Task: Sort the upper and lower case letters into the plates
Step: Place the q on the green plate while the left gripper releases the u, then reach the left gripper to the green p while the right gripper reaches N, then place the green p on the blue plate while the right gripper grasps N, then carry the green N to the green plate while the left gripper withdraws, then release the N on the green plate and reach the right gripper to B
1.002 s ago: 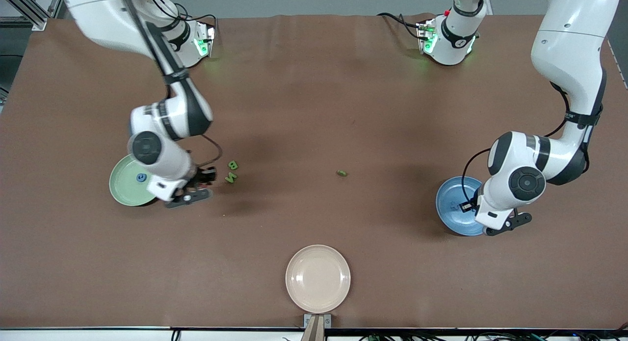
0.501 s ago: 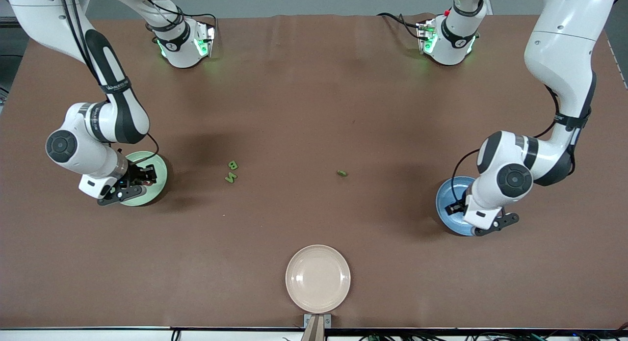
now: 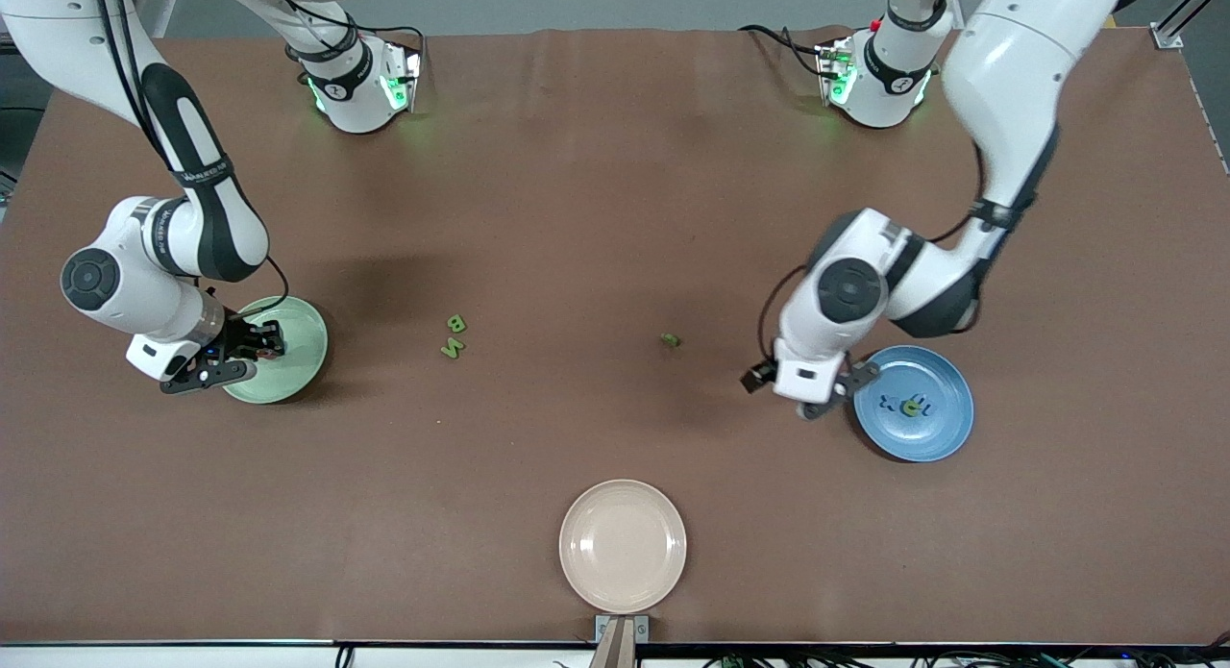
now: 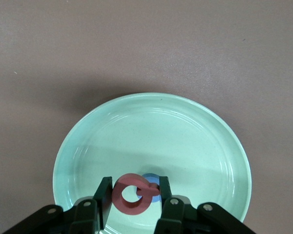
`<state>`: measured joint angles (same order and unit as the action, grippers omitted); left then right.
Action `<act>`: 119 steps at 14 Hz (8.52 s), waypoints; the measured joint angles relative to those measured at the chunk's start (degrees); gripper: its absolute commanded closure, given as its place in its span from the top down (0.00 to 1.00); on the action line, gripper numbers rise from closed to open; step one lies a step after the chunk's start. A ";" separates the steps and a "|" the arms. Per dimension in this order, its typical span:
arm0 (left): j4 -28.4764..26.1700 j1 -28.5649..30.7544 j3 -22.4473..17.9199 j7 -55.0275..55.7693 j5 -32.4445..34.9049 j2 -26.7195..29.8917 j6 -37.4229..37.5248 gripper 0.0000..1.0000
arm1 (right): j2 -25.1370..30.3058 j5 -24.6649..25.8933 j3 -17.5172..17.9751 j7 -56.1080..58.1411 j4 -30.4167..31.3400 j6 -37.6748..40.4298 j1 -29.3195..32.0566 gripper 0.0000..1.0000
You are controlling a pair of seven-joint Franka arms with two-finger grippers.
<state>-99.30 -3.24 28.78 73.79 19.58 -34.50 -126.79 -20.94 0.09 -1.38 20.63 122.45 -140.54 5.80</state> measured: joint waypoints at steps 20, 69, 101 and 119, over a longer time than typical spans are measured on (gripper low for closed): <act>3.56 -13.59 -1.51 29.65 -0.03 -9.64 -7.26 0.52 | 1.74 -0.22 2.50 -26.22 -3.57 8.28 -24.08 1.00; 6.44 20.06 -3.13 -36.58 4.64 -5.12 2.64 0.99 | -9.72 -0.19 1.72 -14.76 -7.93 -2.45 -28.26 0.45; 19.54 27.23 2.44 -62.90 -6.92 17.15 29.98 1.00 | 2.56 -0.10 0.15 10.28 1.61 1.69 3.56 0.19; 14.95 6.82 -20.39 -65.92 -15.97 33.72 42.89 1.00 | 4.43 -0.17 1.96 -13.30 -5.57 17.11 -5.00 0.99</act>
<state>-84.34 3.58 8.39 7.87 3.61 -0.77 -83.90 -16.51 -0.08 0.58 7.32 116.88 -123.43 0.80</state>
